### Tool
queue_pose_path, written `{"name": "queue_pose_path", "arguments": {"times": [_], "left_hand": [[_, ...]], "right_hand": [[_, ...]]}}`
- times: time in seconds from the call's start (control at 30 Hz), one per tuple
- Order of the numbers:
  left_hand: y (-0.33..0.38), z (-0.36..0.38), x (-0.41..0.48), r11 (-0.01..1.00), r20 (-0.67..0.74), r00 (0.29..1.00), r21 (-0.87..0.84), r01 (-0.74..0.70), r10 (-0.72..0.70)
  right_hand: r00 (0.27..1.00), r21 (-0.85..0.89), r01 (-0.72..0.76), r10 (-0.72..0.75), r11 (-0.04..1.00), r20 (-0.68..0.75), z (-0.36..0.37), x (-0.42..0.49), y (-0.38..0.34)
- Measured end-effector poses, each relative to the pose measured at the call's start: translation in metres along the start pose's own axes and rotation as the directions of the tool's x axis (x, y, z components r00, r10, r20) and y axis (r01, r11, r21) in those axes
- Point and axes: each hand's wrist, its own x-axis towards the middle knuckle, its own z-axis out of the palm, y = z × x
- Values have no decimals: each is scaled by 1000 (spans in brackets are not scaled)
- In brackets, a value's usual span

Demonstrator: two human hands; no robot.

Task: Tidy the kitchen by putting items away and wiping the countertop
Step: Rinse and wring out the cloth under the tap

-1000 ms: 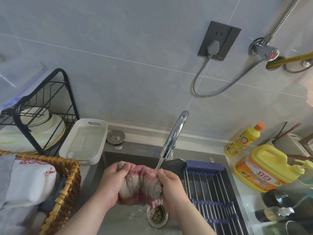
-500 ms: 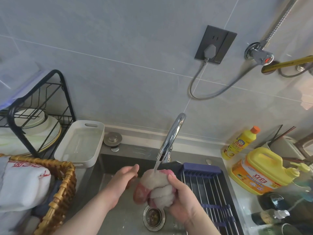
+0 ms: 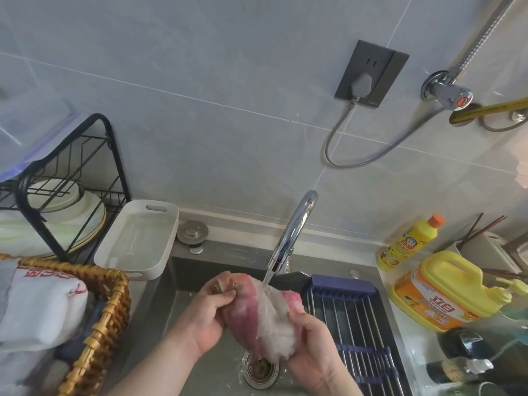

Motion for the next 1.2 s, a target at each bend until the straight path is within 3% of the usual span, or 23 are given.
{"name": "queue_pose_path", "arguments": {"times": [0.2,0.43,0.6,0.73,0.9,1.03,1.13,1.2], "left_hand": [[-4,5,-7,997,40,999,74,4,-7],[-6,3,-6,985,153,988,173,0,-26],[-14,15,-8,909,-15,992,402,-106,123],[-14,21,-6,916,-148,975,389,-95,164],[-12,21,-12,811,-76,966,561,-165,249],[-5,19,-8,889,-132,976,447,-100,176],[-2,21,-8,890,-122,987,455,-36,103],[-4,21,-6,883,-90,989,465,-66,122]], "right_hand": [[999,-128,39,-42,991,-18,1,-6,0],[998,-147,51,-54,988,-15,-10,-12,1],[994,-198,79,-91,977,-52,-16,-13,-2],[988,-190,98,-119,977,-101,-11,-12,-2],[983,-123,91,-109,988,-145,-9,-8,0],[989,-167,80,-99,983,-111,-10,-10,-1],[991,-198,75,-95,977,-96,-6,-12,-5],[987,-183,84,-107,980,-122,-7,-9,-7]]}}
